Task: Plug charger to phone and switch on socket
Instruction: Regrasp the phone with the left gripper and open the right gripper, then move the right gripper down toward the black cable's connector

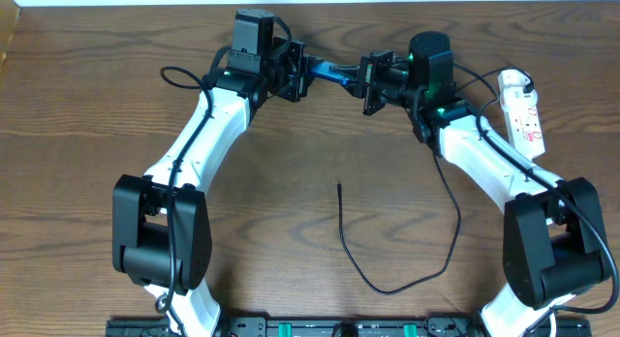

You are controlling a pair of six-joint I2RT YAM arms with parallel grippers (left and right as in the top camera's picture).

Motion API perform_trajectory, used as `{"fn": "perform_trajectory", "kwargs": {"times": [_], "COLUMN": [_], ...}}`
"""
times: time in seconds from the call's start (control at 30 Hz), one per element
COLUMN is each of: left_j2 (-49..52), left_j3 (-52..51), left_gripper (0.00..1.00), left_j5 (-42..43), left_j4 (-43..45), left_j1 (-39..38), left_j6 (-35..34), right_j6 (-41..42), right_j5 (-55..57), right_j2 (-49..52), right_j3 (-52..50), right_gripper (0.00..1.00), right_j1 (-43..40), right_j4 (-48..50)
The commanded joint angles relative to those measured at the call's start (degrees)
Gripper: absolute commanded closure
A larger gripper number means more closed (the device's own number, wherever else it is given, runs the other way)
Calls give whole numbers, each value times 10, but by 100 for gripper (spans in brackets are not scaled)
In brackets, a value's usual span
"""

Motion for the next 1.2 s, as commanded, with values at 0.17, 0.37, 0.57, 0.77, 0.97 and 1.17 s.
{"fn": "perform_trajectory", "kwargs": {"times": [0.17, 0.37, 0.57, 0.77, 0.97, 1.17], "left_j2": [-13, -13, -13, -13, -13, -13], "left_j3": [4, 4, 4, 4, 4, 4], "left_gripper": [92, 92, 93, 92, 92, 92], "left_j5": [-2, -2, 10, 119, 233, 270], "left_j4": [-2, -2, -11, -36, -84, -163], "left_j1": [-2, 13, 61, 123, 167, 186], "left_j6": [12, 18, 18, 52, 235, 395], "right_j6": [-11, -67, -208, -418, -555, -647], "right_j5": [-29, -30, -40, -45, -38, -23], "right_j2": [-5, -5, -5, -5, -5, -5], "right_j3": [9, 9, 9, 9, 9, 9], "right_gripper": [82, 6, 1, 1, 1, 1], "right_j1": [12, 3, -16, -39, -56, -52], "right_j4": [11, 28, 27, 1, -50, -70]}}
